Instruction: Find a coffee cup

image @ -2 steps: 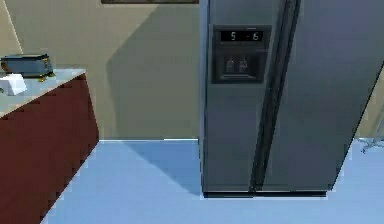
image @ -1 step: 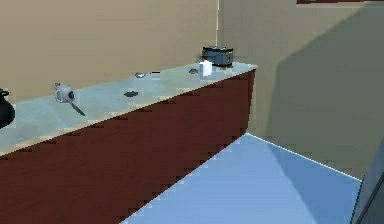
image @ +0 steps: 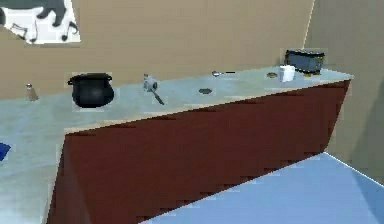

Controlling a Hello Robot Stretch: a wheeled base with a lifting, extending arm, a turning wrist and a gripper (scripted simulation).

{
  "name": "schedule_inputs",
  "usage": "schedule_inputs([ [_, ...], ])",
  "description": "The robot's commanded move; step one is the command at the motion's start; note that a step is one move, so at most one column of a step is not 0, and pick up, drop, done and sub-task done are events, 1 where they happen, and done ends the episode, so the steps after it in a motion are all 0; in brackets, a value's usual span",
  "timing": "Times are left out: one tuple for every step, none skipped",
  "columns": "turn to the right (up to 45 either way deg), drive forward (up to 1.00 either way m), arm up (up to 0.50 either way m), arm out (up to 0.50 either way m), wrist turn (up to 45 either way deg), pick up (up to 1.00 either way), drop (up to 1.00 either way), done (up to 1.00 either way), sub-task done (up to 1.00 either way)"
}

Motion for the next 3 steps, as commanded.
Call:
schedule_inputs([
  [0.0, 0.7, 0.0, 0.0, 0.0, 0.0, 0.0, 0.0, 0.0],
  [-21.0, 0.0, 0.0, 0.0, 0.0, 0.0, 0.0, 0.0, 0.0],
  [0.0, 0.0, 0.0, 0.0, 0.0, 0.0, 0.0, 1.0, 0.0],
])
